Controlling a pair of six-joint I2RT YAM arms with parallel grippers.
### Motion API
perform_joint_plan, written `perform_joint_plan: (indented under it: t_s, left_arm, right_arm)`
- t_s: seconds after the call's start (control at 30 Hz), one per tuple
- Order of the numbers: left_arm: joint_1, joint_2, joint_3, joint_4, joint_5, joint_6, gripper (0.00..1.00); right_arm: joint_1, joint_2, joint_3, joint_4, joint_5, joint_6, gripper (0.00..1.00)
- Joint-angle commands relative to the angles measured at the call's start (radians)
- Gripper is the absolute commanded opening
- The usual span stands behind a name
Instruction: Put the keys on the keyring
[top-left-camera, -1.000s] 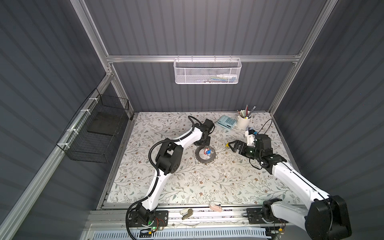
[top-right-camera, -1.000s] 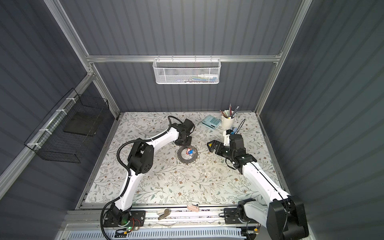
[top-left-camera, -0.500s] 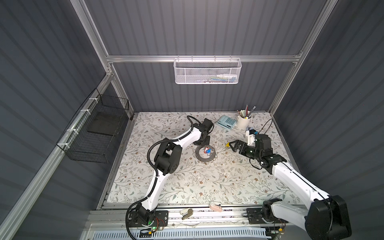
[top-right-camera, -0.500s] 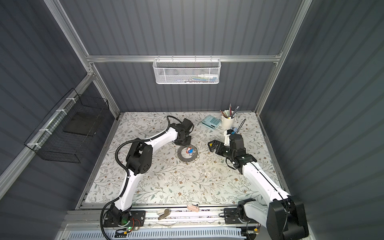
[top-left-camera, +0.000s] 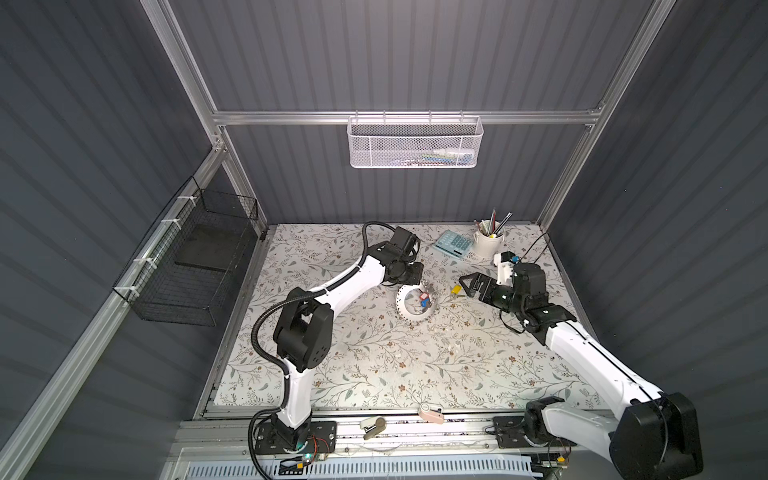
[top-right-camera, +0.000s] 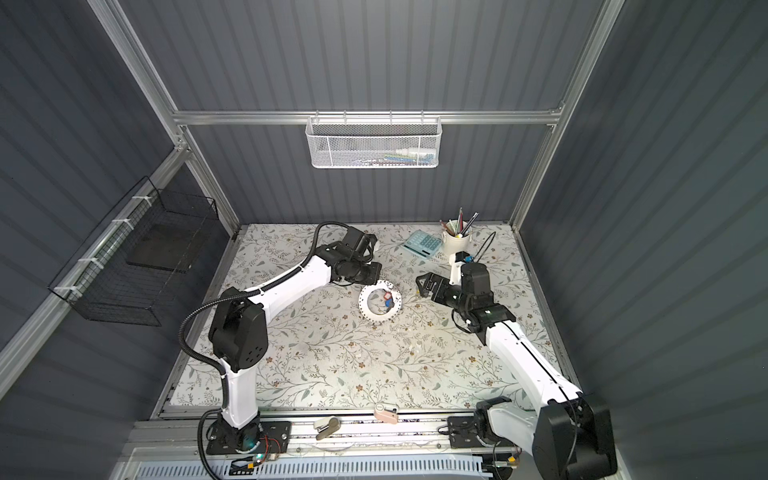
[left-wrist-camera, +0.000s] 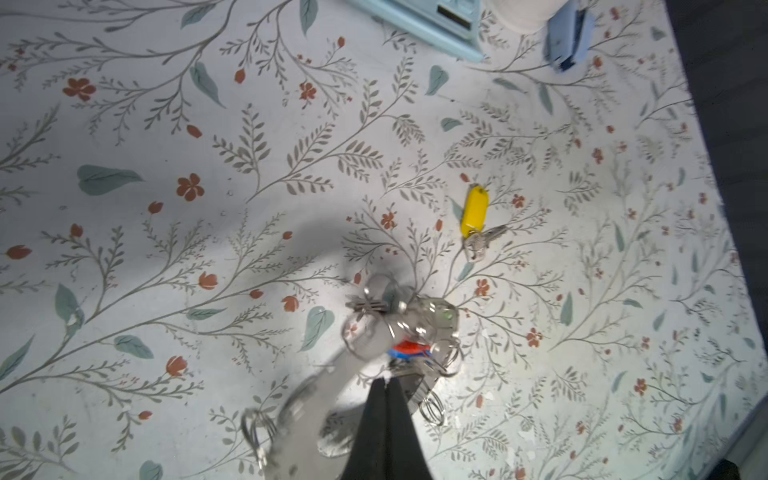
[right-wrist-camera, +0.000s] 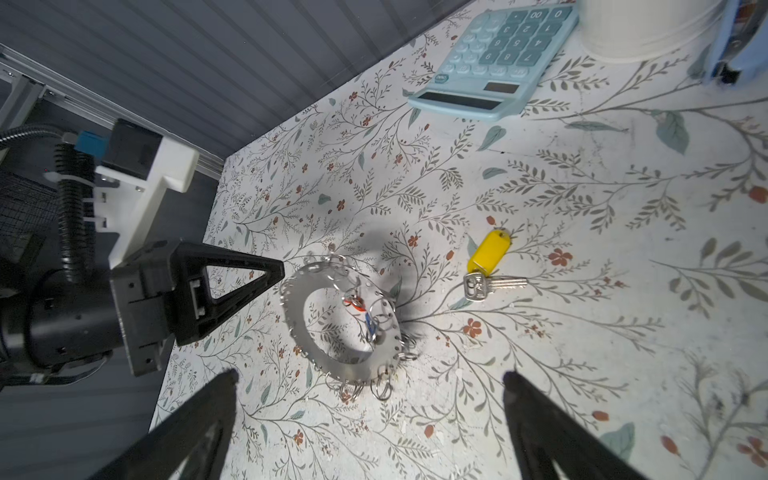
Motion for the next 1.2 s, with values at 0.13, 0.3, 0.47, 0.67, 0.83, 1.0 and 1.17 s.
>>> perform_joint_plan:
  t_s: [0.13,0.3,0.47,0.67,0.83,1.0,1.17]
  left_arm:
    - [-0.003,-0.063,-0.033,0.083,0.153,0.105,0.00]
    - [-0.001,-0.051,-0.021,0.035,0.072,0.118,0.00]
    - [-0.003,0.031,0.060,-0.091,-0.048,0.135,0.19]
    - [-0.034,0.152,0.173,-0.175,-0.163,0.120,0.38]
    - [-0.063,0.230,0.221,-0.168,-0.211,0.216,0.46]
    - [-0.063,0.263,0.237,-0.141,-0.191,0.345,0.45]
    - [-0.066,0.307,0.263,-0.150,-0.226,0.412,0.46]
  right_arm:
    - [-0.010,-0.044,0.037,0.065,-0.048,-0.018,0.99]
    - [-0.014,-0.037,0.041,0.065,-0.053,-0.018,0.99]
    - [-0.022,-0.032,0.024,0.064,-0.059,-0.018,0.99]
    - [-0.028,-0.020,-0.005,0.065,-0.070,0.001,0.99]
    - [-0.029,-0.030,-0.032,0.067,-0.076,0.007,0.99]
    - [-0.031,-0.058,-0.056,0.048,-0.072,-0.004,0.99]
    - [-0.037,-0.073,-0.072,0.041,-0.073,-0.004,0.99]
